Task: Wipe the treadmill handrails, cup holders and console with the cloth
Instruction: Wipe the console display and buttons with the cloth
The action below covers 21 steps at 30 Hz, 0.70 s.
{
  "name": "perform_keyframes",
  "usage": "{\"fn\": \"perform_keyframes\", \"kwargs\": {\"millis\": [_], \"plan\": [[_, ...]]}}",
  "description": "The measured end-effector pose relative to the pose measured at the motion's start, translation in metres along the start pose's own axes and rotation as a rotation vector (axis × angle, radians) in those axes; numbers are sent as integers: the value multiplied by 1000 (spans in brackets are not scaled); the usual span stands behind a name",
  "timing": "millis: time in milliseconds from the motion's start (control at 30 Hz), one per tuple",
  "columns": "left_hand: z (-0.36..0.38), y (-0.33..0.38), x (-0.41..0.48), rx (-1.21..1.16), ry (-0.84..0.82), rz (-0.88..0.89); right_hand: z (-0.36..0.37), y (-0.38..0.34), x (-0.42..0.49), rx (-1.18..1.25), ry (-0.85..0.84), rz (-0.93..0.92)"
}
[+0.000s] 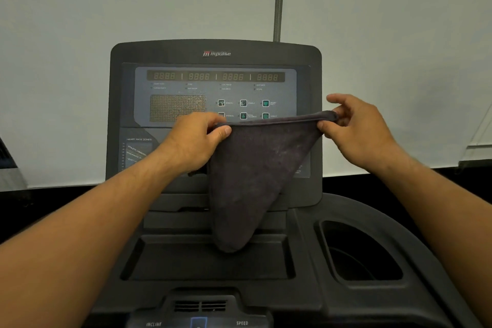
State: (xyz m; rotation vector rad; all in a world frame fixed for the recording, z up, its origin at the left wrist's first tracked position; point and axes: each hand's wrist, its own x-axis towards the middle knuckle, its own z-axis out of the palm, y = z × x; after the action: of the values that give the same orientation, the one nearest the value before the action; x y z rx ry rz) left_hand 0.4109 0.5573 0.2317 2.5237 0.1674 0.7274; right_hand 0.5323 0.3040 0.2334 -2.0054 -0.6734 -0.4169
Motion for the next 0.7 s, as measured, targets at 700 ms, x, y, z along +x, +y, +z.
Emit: {"fn": "perform_keyframes", "kwargs": {"millis": [700], "plan": [[-4, 73, 38, -467, -368, 95, 56, 16, -57, 595, -441, 202]]}}
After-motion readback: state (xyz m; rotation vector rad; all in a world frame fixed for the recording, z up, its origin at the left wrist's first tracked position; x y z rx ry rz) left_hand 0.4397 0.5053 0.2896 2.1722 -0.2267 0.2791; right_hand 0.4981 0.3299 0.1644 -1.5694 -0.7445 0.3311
